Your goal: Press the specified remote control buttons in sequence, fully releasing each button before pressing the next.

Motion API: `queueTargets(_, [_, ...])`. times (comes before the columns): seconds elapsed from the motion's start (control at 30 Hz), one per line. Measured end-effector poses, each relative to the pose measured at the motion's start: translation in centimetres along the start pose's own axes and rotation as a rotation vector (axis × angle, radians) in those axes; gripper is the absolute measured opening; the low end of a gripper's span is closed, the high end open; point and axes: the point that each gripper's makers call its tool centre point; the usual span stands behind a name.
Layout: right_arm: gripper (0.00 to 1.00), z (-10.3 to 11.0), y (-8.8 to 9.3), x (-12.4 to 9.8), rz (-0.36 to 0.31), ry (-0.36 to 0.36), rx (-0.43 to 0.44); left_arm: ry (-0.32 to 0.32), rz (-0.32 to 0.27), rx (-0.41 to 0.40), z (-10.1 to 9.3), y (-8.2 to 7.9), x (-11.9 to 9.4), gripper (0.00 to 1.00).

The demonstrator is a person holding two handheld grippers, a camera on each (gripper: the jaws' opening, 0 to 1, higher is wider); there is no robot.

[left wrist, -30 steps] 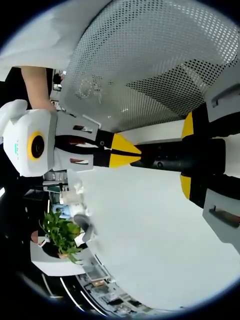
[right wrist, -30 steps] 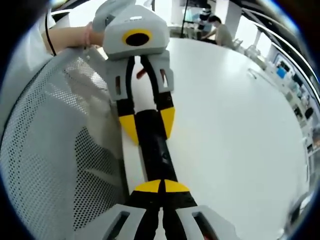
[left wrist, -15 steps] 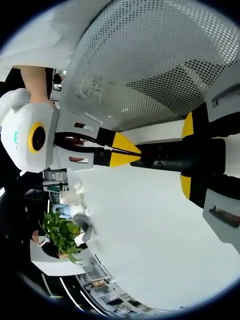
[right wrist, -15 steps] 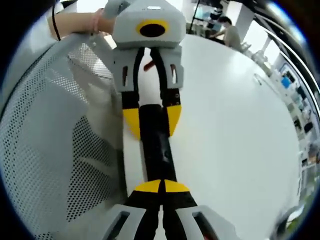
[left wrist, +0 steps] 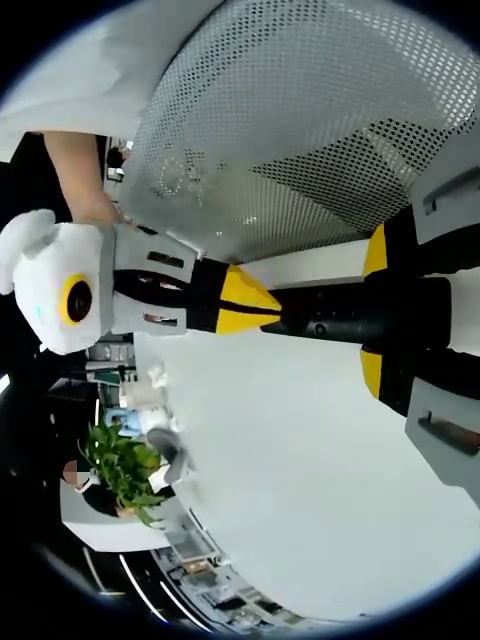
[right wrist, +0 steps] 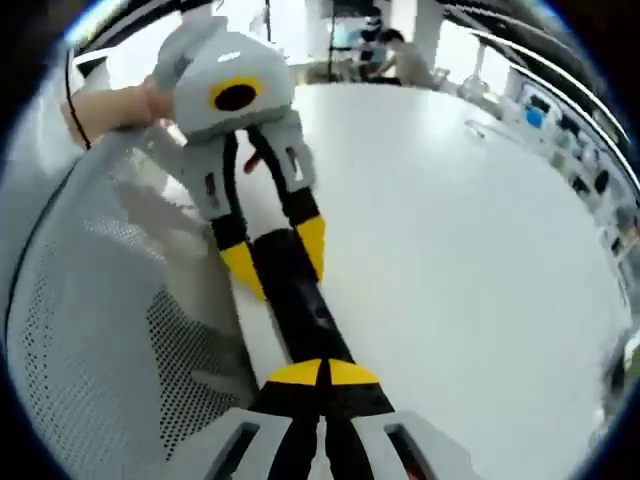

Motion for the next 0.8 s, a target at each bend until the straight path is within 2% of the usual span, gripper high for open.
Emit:
queueTargets(0.23, [0.00, 0.15, 0.00, 0.09, -0.023, -0.006, 0.019, 0.001, 0.000, 0.000, -0.01, -0.02, 0.01, 0.25])
queueTargets(0.47, [0.00, 0.39, 0.03, 0.20, 0.015, 0.013, -0.116, 0.000, -0.001, -0.002, 0.00, 0.01, 0.00, 0.25])
queueTargets(0.67, [0.00, 0.63, 0.01, 0.46, 0.079, 0.044, -0.379, 0.000, -0.001, -0.001, 0.00, 0.01, -0.01, 0.25])
queueTargets(0.8, [0.00, 0.76, -0.04, 0.66, 0.098, 0.050, -0.433, 0.000, -0.001, 0.000, 0.01, 0.03, 0.01, 0.25])
Point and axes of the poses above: the point that each gripper's makers call its tool centre point, and the gripper's own axes: x roughly forward along the fingers, z roughly to its left, y roughly out of its underside
